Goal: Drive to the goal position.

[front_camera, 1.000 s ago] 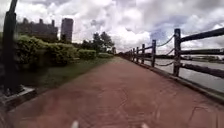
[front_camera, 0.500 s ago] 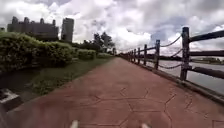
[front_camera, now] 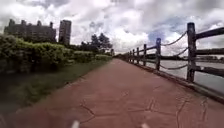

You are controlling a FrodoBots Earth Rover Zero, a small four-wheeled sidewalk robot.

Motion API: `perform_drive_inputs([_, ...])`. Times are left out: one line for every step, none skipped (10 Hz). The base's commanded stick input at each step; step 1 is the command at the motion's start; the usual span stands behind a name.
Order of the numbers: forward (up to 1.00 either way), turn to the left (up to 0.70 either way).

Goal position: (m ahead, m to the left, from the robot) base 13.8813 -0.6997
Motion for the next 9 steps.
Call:
perform_drive_inputs([0.70, 0.00])
perform_drive_inputs([0.70, 0.00])
perform_drive_inputs([0.70, 0.00])
perform_drive_inputs([0.70, 0.00])
perform_drive_inputs([0.70, 0.00])
perform_drive_inputs([0.70, 0.00])
perform_drive_inputs([0.70, 0.00])
perform_drive_inputs([0.70, 0.00])
perform_drive_inputs([0.70, 0.00])
